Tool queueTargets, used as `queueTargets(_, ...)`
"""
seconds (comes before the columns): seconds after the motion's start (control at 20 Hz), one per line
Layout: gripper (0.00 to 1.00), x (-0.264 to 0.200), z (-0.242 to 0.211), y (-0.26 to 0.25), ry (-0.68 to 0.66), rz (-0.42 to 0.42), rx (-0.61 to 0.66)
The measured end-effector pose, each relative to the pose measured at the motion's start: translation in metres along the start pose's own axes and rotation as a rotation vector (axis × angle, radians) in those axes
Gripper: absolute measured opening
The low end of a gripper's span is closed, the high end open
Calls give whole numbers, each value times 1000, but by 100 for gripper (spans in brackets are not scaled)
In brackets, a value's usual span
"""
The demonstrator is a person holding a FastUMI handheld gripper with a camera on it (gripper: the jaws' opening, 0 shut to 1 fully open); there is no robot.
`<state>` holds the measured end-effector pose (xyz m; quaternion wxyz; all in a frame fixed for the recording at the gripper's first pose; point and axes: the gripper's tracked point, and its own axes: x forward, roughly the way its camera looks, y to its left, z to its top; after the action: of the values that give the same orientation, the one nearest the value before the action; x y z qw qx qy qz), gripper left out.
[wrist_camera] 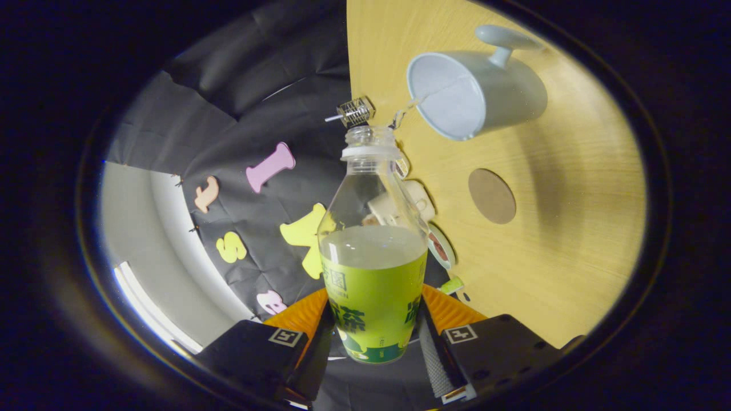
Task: Take the bottle from table, then pour the juice into the cup, finally place the bottle on the coaster
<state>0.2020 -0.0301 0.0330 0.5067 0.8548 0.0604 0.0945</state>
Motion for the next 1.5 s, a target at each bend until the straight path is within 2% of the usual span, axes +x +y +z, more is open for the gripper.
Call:
queueTargets(0.4, 75, -4, -5, 11, 13, 12, 72)
queueTargets(1.5, 75, -9, -10, 41, 26, 70, 169)
